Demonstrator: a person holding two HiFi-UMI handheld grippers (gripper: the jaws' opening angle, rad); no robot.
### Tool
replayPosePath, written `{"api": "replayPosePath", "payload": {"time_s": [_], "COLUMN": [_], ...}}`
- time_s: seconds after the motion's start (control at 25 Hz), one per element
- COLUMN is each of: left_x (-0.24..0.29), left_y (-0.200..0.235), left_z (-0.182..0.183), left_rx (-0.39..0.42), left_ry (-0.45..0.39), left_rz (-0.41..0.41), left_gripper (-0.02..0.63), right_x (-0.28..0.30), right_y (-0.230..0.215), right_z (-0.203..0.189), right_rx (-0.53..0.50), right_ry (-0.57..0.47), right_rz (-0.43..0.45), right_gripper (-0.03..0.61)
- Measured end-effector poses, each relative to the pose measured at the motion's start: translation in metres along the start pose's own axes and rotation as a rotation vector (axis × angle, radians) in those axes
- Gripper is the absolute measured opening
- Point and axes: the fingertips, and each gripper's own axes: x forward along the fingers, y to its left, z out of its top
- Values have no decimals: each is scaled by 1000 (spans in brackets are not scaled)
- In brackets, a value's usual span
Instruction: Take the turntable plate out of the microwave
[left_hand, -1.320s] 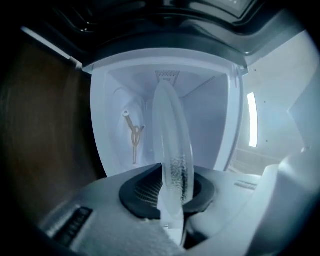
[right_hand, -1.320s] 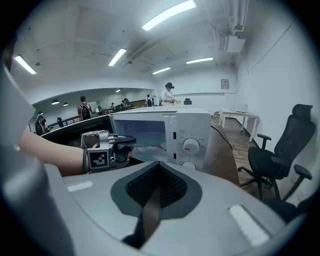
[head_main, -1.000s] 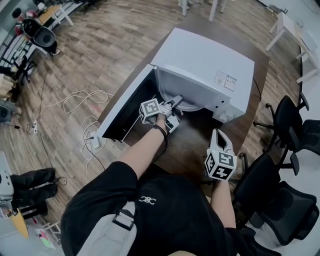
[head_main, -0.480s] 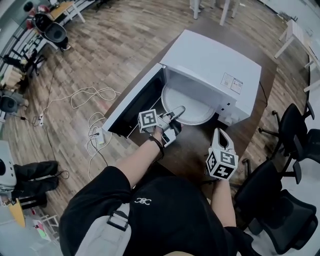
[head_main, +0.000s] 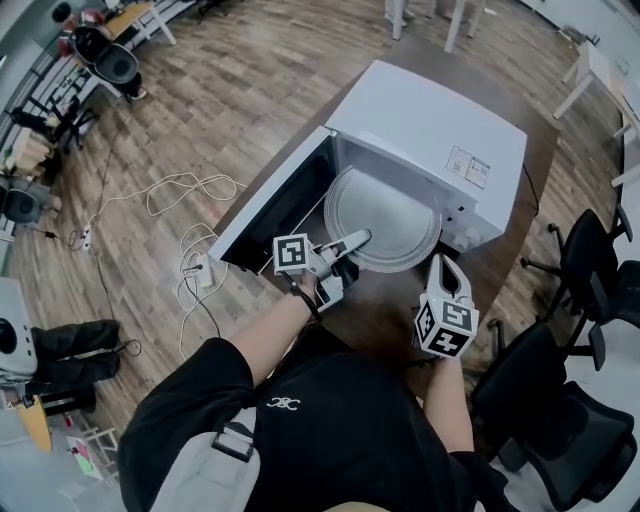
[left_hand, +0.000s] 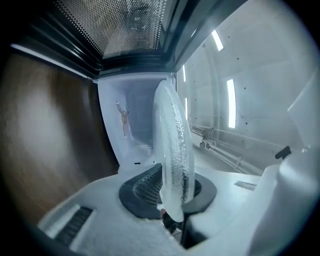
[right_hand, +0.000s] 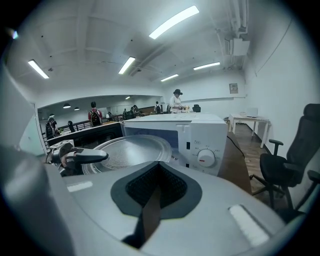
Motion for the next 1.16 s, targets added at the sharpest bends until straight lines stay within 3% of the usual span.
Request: {"api": "replayPosePath", "payload": {"time_s": [0.24, 0.76, 1.16], "left_x": [-4, -6, -8], "left_y": [-4, 4, 5], "left_z": [-5, -2, 2], "left_rx": [-29, -16, -36], "left_ry": [12, 35, 11], "left_rz": [-33, -14, -36], "left_gripper": [52, 52, 52], "right_x": [-1, -2, -6], "right_y": [1, -5, -13], "right_z": [3, 3, 1], "right_rx": [-18, -6, 1], "right_ry": [-6, -6, -2], "right_rz": [-6, -26, -45], "right_gripper": [8, 8, 8]}}
